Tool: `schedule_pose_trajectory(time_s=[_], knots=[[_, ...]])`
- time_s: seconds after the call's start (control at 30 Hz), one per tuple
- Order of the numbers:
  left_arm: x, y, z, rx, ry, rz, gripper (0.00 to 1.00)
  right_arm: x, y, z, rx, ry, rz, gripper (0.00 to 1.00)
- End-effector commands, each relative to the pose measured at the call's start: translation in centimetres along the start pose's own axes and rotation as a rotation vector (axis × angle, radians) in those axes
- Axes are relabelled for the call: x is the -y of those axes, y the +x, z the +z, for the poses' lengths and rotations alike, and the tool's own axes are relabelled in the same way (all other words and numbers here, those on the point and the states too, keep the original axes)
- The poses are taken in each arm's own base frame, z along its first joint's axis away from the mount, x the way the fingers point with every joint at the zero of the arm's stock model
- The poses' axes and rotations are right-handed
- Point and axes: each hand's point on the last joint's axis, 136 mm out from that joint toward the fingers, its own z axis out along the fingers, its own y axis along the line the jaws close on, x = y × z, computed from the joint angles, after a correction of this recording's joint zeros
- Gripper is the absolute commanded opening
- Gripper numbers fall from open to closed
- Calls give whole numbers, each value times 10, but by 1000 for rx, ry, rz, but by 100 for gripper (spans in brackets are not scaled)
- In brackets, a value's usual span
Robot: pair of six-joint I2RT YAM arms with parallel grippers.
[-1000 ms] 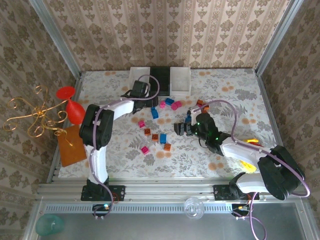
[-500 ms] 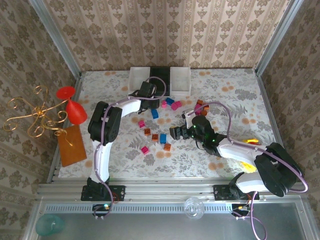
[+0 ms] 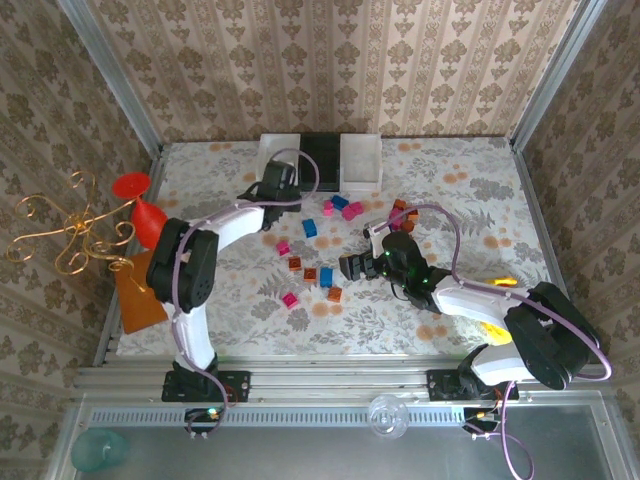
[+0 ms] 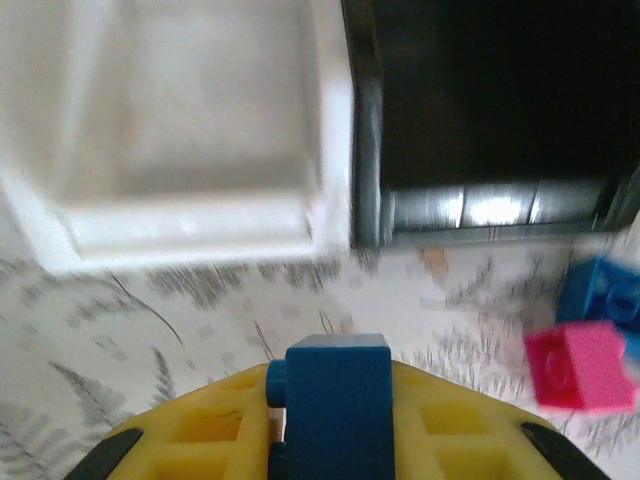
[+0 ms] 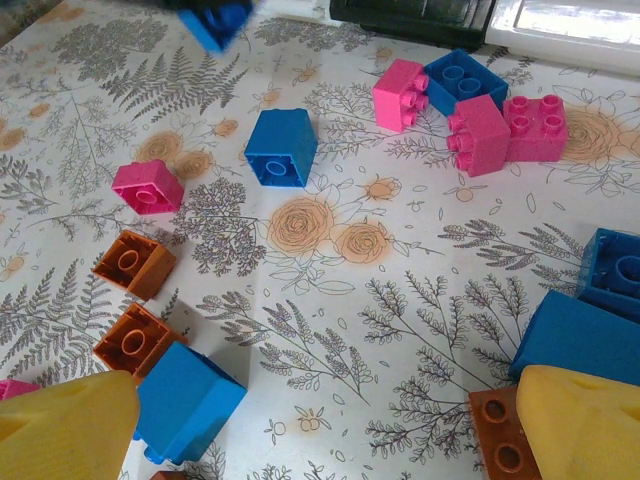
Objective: Sort the legos into containers by color
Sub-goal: Pick up the lego from the top-center of the table, then place the lego in the container, then pick up the lego from the center of the table.
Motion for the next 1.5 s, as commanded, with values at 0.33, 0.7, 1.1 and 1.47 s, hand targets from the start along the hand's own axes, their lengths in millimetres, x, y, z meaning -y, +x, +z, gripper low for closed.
schedule_pose_trajectory(time_s=[0.33,0.7,1.1,1.47], knots=[[-64,-87,59,59,-83,-45,23,6,-9,-5,40,46,-13,99],[-50,-137,57,54,-24,-17,54,9,-6,-3,28,59,-19,99],[22,0,-46,4,219,-100,68,22,-15,-16,92,132,0,99],[63,82,-23,-180,210,-25,75,26,-13,-16,93,154,17,100]])
